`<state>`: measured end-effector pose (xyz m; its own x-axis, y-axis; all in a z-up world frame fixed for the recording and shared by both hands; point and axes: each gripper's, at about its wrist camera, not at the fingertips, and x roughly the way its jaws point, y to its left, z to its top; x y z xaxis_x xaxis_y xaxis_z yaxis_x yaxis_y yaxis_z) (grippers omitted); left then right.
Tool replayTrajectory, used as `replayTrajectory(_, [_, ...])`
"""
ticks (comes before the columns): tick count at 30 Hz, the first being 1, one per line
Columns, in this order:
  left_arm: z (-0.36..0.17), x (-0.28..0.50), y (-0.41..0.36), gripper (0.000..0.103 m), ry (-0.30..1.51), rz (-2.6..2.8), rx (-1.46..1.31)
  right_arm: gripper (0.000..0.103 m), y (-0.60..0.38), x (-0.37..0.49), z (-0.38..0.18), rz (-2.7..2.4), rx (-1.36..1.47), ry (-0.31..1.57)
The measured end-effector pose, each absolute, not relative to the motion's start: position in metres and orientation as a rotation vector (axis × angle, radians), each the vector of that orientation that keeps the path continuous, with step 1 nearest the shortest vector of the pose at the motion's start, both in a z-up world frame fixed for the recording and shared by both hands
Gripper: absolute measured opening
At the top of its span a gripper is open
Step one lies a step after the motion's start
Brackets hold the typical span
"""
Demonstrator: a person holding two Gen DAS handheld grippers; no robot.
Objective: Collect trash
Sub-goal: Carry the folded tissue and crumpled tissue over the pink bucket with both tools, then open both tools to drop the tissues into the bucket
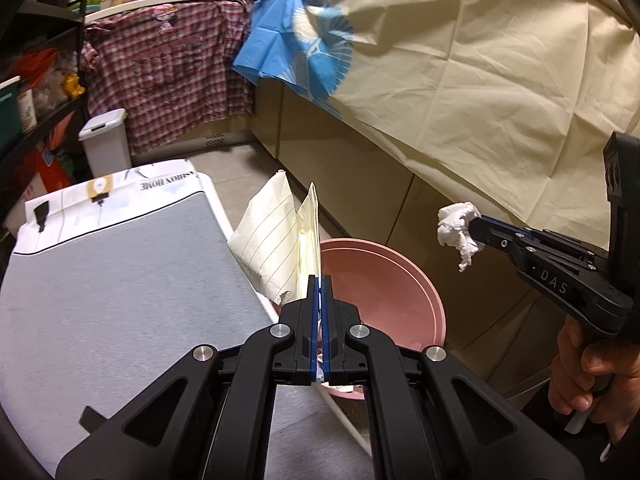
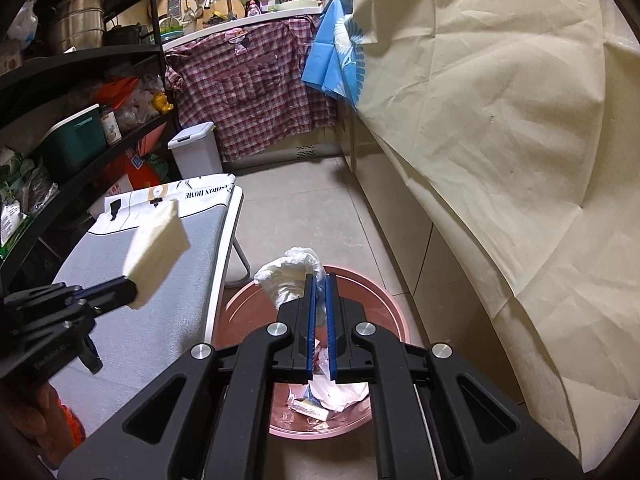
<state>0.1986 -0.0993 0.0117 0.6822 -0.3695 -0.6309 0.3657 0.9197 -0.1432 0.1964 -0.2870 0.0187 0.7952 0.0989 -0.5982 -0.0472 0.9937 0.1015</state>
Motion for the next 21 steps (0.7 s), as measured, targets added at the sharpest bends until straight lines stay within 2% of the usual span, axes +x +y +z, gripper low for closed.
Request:
replayTrajectory(9, [0.01, 0.208, -0.115, 0.001, 0.722, -0.432, -0.008, 0.005, -0.287, 0.203, 0.015, 0.086, 0.07, 0.661])
replayTrajectory(10, [0.011, 0.209, -0.116, 0.002, 0.726, -0.439, -0.015, 0.009, -0.286, 0.203, 0.015, 0.087, 0.071, 0.662])
replayTrajectory(11, [0.011, 0.212, -0.117, 0.002, 0.737, -0.45, -0.023, 0.009, -0.286, 0.204, 0.014, 0.087, 0.071, 0.664])
replayTrajectory(12, [0.011, 0.216, -0.118, 0.008, 0.749, -0.461, -0.03, 0.009, -0.285, 0.206, 0.013, 0.089, 0.068, 0.674])
replayTrajectory(13, [0.011, 0.217, -0.118, 0.02, 0.754, -0.465, -0.034, 0.017, -0.284, 0.207, 0.011, 0.088, 0.063, 0.685])
replayTrajectory(14, [0.011, 0.218, -0.117, 0.027, 0.753, -0.462, -0.041, 0.029, -0.283, 0.208, 0.01, 0.082, 0.058, 0.691])
replayTrajectory(15, [0.011, 0.219, -0.114, 0.033, 0.745, -0.454, -0.05, 0.035, -0.283, 0.208, 0.01, 0.076, 0.054, 0.69])
replayTrajectory(16, [0.01, 0.219, -0.112, 0.033, 0.745, -0.45, -0.056, 0.041, -0.283, 0.208, 0.01, 0.07, 0.053, 0.686])
replayTrajectory(21, [0.009, 0.219, -0.102, 0.032, 0.752, -0.44, -0.069, 0.042, -0.29, 0.207, 0.01, 0.057, 0.077, 0.683])
